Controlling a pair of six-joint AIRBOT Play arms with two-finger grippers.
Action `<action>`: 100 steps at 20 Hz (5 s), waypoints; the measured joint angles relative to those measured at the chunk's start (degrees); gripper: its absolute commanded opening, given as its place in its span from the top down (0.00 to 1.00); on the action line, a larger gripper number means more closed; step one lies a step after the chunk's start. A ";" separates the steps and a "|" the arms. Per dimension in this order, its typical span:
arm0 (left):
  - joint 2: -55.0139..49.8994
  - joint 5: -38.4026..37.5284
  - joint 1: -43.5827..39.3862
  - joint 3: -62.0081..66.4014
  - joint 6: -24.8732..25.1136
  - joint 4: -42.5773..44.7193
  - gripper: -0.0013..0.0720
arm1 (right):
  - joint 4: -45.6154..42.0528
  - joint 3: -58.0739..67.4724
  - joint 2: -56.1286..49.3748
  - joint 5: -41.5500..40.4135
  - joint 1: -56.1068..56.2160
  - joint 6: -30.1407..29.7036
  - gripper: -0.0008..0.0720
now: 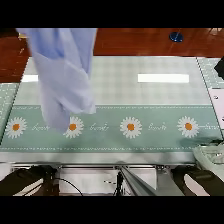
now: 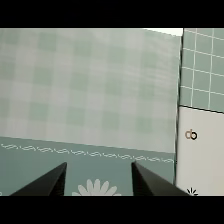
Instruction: Fold the shirts.
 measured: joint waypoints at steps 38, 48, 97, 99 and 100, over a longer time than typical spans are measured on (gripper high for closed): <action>-43.17 -25.14 19.21 -16.57 15.08 -25.94 0.05 | 9.88 -0.07 -20.09 1.66 0.00 -3.26 0.26; -46.86 -18.99 12.15 -16.81 14.78 -29.55 0.07 | 11.43 -4.72 -21.24 -0.59 0.00 -2.43 0.26; -51.15 -24.81 2.56 -14.93 17.27 -35.36 0.17 | 14.86 -8.17 -21.31 -3.45 0.00 -5.70 0.27; -51.04 -23.26 -0.63 -14.95 15.56 -36.52 0.17 | 14.82 -8.15 -21.31 -3.45 0.00 -6.14 0.27; -51.06 -21.92 -2.19 -14.99 14.69 -36.57 0.17 | 14.80 -8.17 -21.31 -3.45 0.00 -6.29 0.27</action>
